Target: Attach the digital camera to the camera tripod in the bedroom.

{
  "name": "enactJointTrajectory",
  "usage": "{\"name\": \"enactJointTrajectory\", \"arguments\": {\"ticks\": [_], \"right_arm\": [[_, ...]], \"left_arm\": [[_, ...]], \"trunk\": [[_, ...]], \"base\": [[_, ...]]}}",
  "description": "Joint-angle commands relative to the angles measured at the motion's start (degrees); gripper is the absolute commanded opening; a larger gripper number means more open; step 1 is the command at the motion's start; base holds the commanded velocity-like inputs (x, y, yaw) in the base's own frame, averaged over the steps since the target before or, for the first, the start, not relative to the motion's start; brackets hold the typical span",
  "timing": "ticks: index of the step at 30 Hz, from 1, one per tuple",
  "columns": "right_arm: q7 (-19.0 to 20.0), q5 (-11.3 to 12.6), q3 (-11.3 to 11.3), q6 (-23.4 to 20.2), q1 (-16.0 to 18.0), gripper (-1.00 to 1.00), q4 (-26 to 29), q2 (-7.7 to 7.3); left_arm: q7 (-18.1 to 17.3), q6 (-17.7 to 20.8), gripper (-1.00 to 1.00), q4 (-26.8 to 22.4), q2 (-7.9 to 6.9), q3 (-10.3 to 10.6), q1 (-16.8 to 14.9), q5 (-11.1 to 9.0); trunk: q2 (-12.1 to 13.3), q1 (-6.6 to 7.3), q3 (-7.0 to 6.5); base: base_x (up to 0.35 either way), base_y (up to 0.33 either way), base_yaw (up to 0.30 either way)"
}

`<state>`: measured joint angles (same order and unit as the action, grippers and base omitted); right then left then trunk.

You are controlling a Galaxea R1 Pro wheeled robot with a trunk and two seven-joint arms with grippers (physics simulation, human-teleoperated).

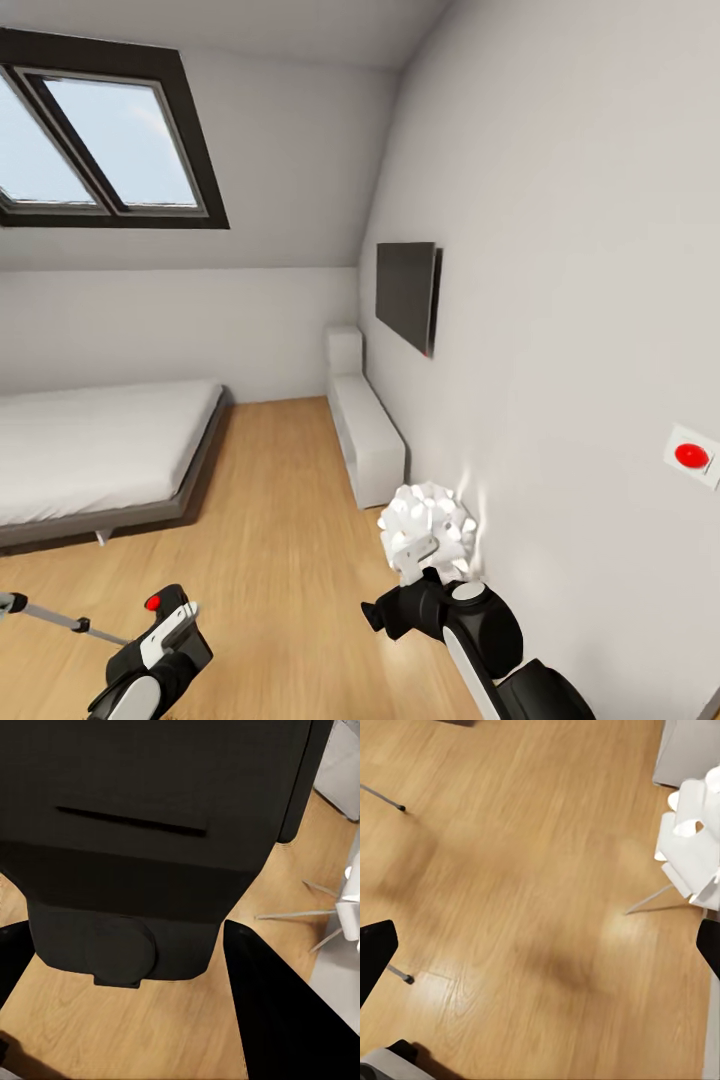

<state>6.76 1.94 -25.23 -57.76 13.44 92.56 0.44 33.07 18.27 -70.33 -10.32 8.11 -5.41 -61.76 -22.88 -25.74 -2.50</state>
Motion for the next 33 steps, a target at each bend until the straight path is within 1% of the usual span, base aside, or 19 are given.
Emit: {"name": "enactJointTrajectory", "arguments": {"ticks": [1,14,33], "right_arm": [[0.01,0.17,0.04,-0.24,0.01,1.00,0.05,0.00],[0.01,0.17,0.17,-0.24,0.01,1.00,0.06,0.00],[0.01,0.15,0.28,-0.24,0.15,1.00,0.08,0.00]], "left_arm": [[0.44,0.10,-1.00,-0.07,-0.05,0.14,-0.04,-0.21],[0.51,0.08,-1.00,-0.07,-0.05,0.12,-0.04,-0.20],[0.19,0.10,-1.00,0.27,-0.05,0.09,-0.04,-0.21]], "trunk": [[-0.04,-0.04,0.02],[-0.04,-0.04,0.02],[-0.04,-0.04,0.02]], "base": [[0.206,-0.218,0.279],[0.208,-0.220,0.279],[0.040,-0.027,0.279]]}}
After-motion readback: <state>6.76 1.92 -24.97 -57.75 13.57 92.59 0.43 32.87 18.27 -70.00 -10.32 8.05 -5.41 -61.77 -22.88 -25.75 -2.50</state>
